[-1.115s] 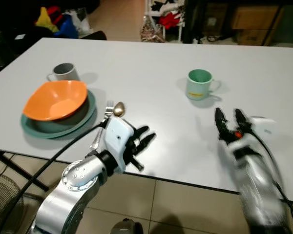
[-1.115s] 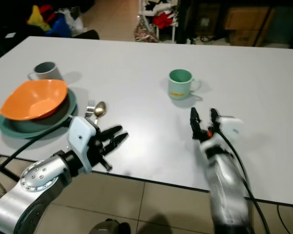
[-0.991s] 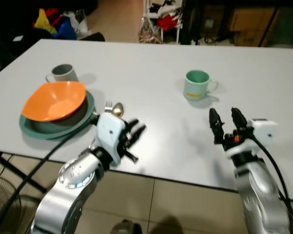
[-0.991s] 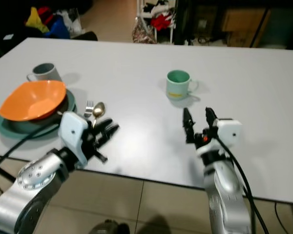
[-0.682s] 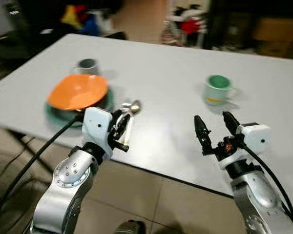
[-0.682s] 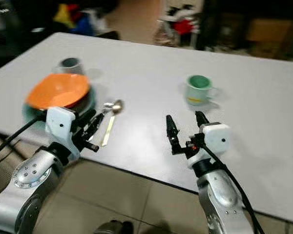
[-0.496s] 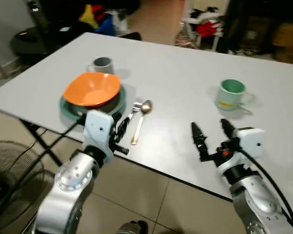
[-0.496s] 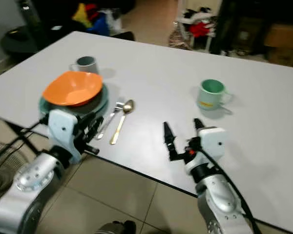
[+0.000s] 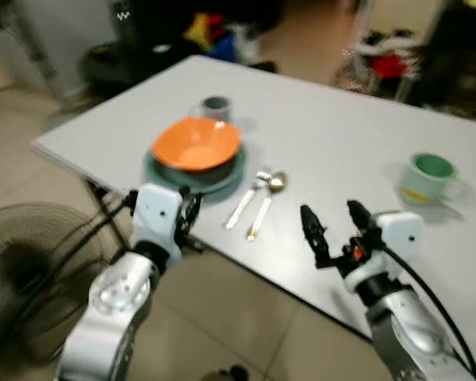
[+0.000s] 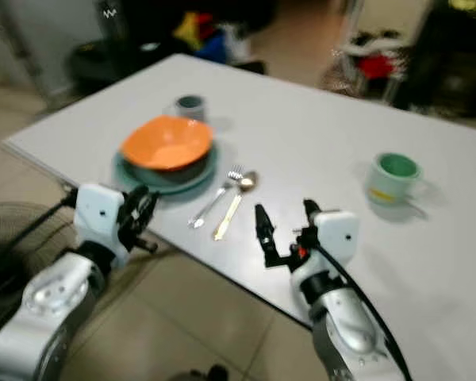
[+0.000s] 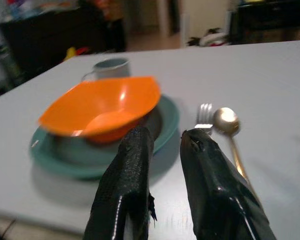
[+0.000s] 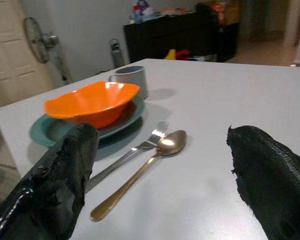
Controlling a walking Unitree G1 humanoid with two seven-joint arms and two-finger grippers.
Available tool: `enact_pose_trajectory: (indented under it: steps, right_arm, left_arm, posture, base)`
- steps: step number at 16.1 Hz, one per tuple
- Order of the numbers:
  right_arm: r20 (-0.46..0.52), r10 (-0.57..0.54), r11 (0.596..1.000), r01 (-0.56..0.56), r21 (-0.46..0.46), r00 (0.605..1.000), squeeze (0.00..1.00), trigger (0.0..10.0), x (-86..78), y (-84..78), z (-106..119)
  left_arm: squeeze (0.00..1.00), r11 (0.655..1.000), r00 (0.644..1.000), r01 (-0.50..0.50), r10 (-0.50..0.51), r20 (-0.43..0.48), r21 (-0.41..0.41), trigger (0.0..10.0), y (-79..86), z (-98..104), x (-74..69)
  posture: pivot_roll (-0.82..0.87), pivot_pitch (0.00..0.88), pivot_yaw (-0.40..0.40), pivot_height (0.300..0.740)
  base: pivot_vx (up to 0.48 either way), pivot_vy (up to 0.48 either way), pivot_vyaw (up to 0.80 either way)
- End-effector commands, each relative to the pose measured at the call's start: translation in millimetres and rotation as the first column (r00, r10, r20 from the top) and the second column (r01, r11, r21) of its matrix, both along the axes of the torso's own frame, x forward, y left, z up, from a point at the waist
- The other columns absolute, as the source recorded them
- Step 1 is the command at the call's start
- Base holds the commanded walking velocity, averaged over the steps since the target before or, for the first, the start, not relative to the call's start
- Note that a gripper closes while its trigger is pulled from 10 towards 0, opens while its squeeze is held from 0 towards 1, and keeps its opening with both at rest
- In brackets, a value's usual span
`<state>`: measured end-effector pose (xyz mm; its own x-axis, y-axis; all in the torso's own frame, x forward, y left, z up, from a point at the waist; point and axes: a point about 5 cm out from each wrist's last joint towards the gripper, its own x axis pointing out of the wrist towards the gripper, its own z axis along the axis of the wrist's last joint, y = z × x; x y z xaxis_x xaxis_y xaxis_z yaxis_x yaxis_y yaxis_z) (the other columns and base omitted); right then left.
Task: Setting the table
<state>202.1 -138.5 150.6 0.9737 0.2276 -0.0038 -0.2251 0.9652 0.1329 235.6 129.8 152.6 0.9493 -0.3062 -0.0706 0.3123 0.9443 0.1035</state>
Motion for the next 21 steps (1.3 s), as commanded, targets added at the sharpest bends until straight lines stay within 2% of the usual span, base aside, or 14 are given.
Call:
enact_pose_trajectory:
  steps: [1,4,8,17,21]
  right_arm:
    - [-0.001,0.007,1.000,-0.007,0.005,1.000,1.00,10.0,-1.2,-1.4,3.2]
    - [-0.002,0.014,1.000,-0.014,0.000,1.000,1.00,10.0,-0.3,-2.0,3.5]
    - [-0.001,0.027,1.000,-0.027,0.003,1.000,1.00,10.0,1.0,-0.4,4.5]
    - [-0.001,0.042,0.999,-0.042,0.024,0.999,1.00,10.0,4.1,0.6,6.1]
    - [-0.006,0.040,0.999,-0.040,0.034,0.999,1.00,10.0,4.5,0.7,5.5]
  left_arm:
    - [0.00,1.000,1.000,-0.008,0.008,0.013,0.008,10.0,0.0,1.1,-1.6]
    - [0.00,0.998,0.999,-0.035,0.034,0.030,0.042,10.0,1.8,0.3,-1.3]
    - [0.00,1.000,1.000,-0.002,0.002,0.010,0.007,10.0,-1.0,0.0,-3.5]
    - [0.00,1.000,1.000,0.007,-0.007,0.010,-0.013,10.0,-1.3,2.8,-2.0]
    - [0.00,1.000,1.000,0.010,-0.010,0.006,-0.013,10.0,-1.0,3.0,0.1]
  posture:
    - [0.05,0.000,0.075,0.740]
    - [0.06,0.000,0.071,0.740]
    - [0.06,0.000,0.063,0.740]
    - [0.06,0.000,0.061,0.740]
    - [0.07,0.000,0.058,0.740]
  base:
    - [0.000,0.000,0.80]
    - [0.000,0.000,0.80]
    - [0.000,0.000,0.80]
    - [0.000,0.000,0.80]
    - [0.000,0.280,0.80]
